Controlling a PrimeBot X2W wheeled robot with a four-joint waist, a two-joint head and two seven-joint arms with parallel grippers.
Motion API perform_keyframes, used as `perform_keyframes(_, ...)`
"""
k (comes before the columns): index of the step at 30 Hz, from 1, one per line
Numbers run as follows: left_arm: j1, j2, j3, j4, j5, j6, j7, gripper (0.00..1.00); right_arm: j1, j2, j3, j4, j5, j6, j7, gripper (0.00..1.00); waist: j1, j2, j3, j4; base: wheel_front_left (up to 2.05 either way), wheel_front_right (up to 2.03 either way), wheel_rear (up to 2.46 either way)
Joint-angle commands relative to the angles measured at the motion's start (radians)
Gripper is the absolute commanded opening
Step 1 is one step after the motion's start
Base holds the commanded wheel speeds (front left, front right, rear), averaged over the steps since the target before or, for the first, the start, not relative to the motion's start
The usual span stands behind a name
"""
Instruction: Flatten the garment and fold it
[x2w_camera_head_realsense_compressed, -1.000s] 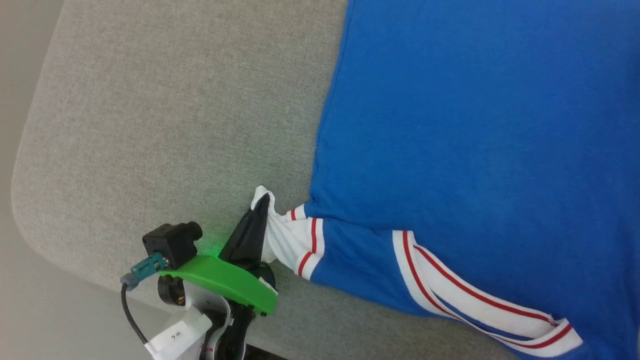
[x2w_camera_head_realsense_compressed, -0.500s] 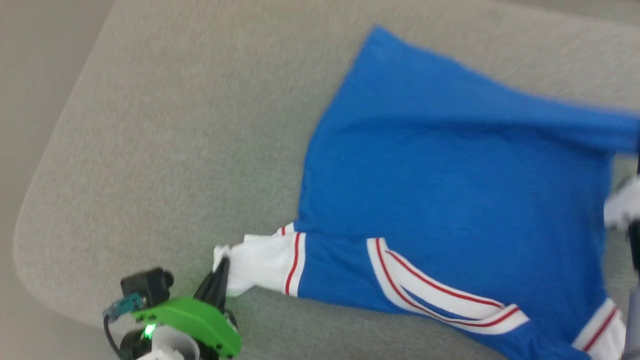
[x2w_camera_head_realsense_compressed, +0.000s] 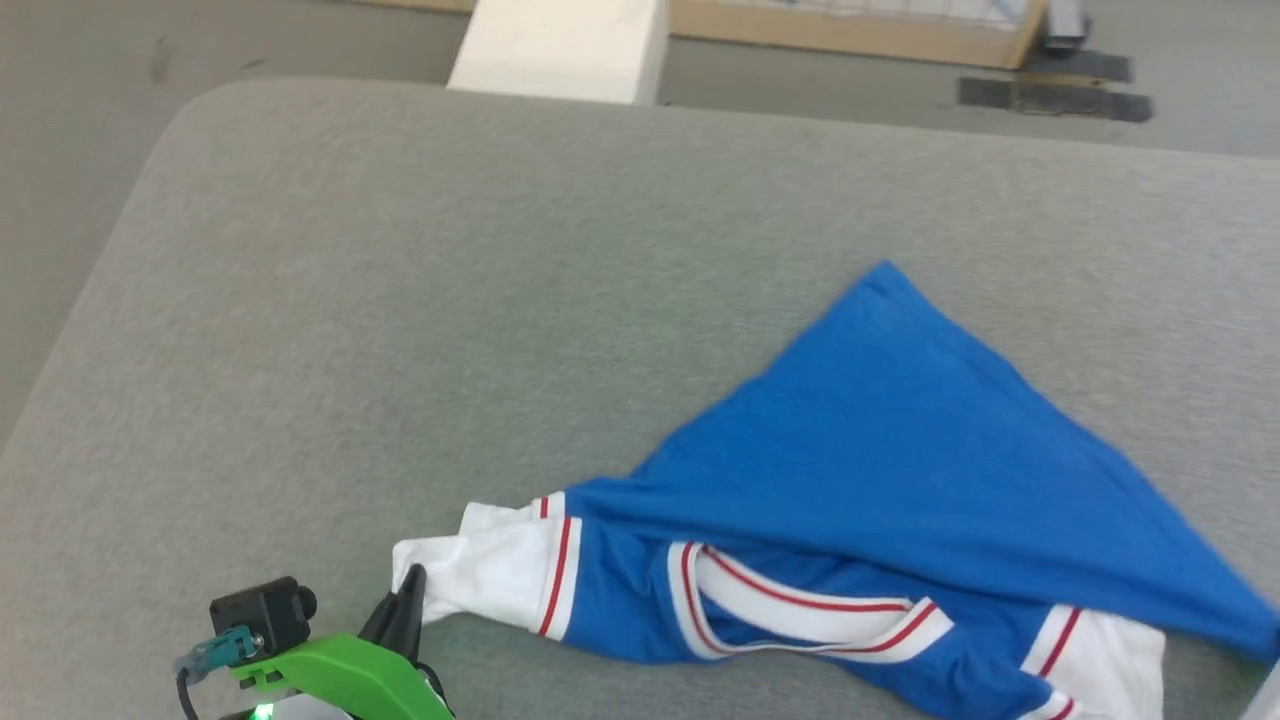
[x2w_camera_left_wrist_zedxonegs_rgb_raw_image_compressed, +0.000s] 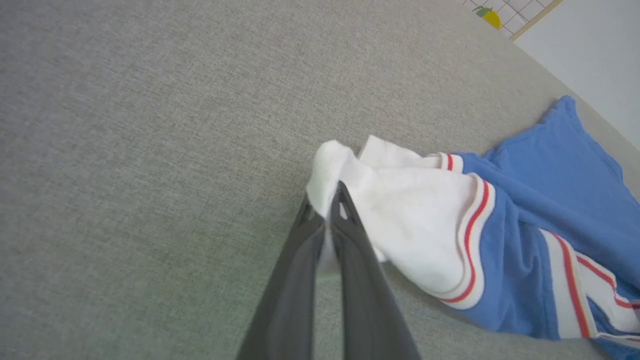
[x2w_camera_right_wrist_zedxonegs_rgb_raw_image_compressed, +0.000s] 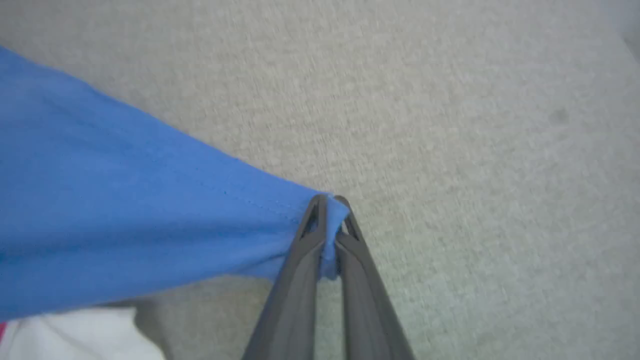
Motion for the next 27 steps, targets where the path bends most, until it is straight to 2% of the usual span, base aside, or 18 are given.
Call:
perform_keyframes(1,0.012,0.009,0.004,-0.007,-0.008,0.006,0.005,0.0,0.019,0.0,-0.004,0.012,0.012,-0.002,0.047,0.0,0.0,0.0,-0.032,-0.041,0.0,0.0,0.0)
perform_keyframes(5,0.014,0.012,0.001,-0.012,-0.009,0.01,0.01,0.0,0.041,0.001,-0.003,0.059,0.051,-0.002,0.19,0.0,0.0,0.0,-0.033,-0.053,0.0,0.0,0.0)
perform_keyframes(7,0.014,0.012,-0.001,-0.012,-0.009,0.011,0.012,0.0,0.041,0.001,-0.001,0.065,0.058,-0.002,0.219,0.0,0.0,0.0,-0.034,-0.055,0.0,0.0,0.0)
perform_keyframes(8,0.014,0.011,-0.002,-0.012,-0.009,0.011,0.013,0.0,0.039,0.001,0.001,0.058,0.063,-0.002,0.212,0.04,0.0,0.0,-0.035,-0.055,0.0,0.0,0.0)
perform_keyframes(10,0.011,0.011,-0.005,-0.011,-0.01,0.01,0.014,0.0,0.033,0.001,0.015,0.037,0.069,-0.002,0.171,0.5,0.0,0.0,-0.035,-0.053,0.0,0.0,0.0)
perform_keyframes(11,0.01,0.01,-0.006,-0.01,-0.011,0.01,0.014,0.0,0.024,0.001,0.026,0.024,0.078,-0.002,0.138,1.0,0.0,0.0,-0.036,-0.052,0.0,0.0,0.0)
perform_keyframes(16,0.004,0.008,-0.015,-0.006,-0.012,0.005,0.014,0.0,-0.048,0.001,0.104,-0.047,0.079,-0.002,-0.084,1.0,0.0,0.0,-0.027,-0.038,0.0,0.0,0.0)
perform_keyframes(21,-0.009,0.004,-0.022,-0.003,-0.012,0.002,0.009,0.0,-0.151,-0.046,0.269,-0.057,0.073,-0.002,-0.308,1.0,0.0,0.0,0.0,-0.013,0.0,0.0,0.0)
perform_keyframes(24,-0.02,-0.001,-0.026,0.002,-0.013,-0.001,0.006,0.0,-0.223,-0.088,0.373,-0.009,0.095,-0.002,-0.358,1.0,0.0,0.0,0.021,0.002,0.0,0.0,0.0)
perform_keyframes(27,-0.033,-0.009,-0.032,0.008,-0.014,-0.005,-0.001,0.0,-0.309,-0.14,0.485,0.06,0.11,-0.002,-0.349,1.0,0.0,0.0,0.05,0.022,0.0,0.0,0.0)
